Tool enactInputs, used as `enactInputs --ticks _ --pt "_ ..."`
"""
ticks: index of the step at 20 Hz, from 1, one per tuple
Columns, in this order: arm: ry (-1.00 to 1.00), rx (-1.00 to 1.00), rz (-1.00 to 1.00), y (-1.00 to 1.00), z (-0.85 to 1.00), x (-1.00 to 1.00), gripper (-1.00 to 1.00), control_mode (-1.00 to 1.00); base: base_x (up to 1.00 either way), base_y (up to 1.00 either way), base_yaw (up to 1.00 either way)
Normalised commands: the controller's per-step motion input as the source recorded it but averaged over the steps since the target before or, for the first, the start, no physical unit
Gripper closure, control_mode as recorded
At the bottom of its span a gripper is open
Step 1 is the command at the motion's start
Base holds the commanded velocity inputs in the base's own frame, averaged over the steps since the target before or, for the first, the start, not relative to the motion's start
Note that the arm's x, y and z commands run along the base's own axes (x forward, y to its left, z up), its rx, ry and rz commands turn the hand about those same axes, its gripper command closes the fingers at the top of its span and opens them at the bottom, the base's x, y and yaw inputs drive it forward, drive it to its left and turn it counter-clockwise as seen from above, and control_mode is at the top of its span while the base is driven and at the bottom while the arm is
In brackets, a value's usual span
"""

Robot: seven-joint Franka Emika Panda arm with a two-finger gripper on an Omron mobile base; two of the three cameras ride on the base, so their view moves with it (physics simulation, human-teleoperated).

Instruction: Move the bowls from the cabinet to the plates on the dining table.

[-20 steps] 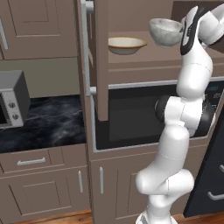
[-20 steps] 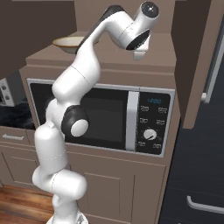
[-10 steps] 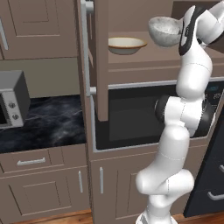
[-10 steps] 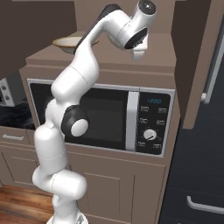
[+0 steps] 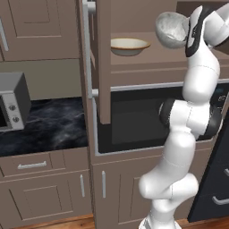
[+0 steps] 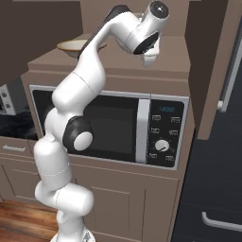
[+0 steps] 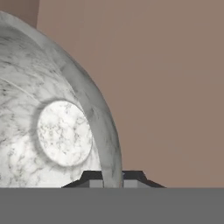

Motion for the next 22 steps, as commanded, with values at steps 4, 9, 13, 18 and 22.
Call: enactInputs --ticks 4,9,13,18,22 --pt "-0.07 0.00 -0.01 0.01 -0.42 -0.26 1.00 -1.00 0.00 0.00 0.00" --pt "-0.09 0.01 -0.02 0.00 -0.28 -0.33 1.00 -1.00 0.00 0.00 0.00" --pt "-0.14 0.05 -0.04 -0.05 -0.02 -0.42 1.00 -1.00 0.00 0.00 0.00" --pt "-0.12 0.07 -0.03 -0.06 0.00 -0.46 1.00 -1.00 0.00 0.00 0.00" --pt "-0.08 0.08 -0.02 -0.06 0.03 -0.56 1.00 -1.00 0.00 0.00 0.00"
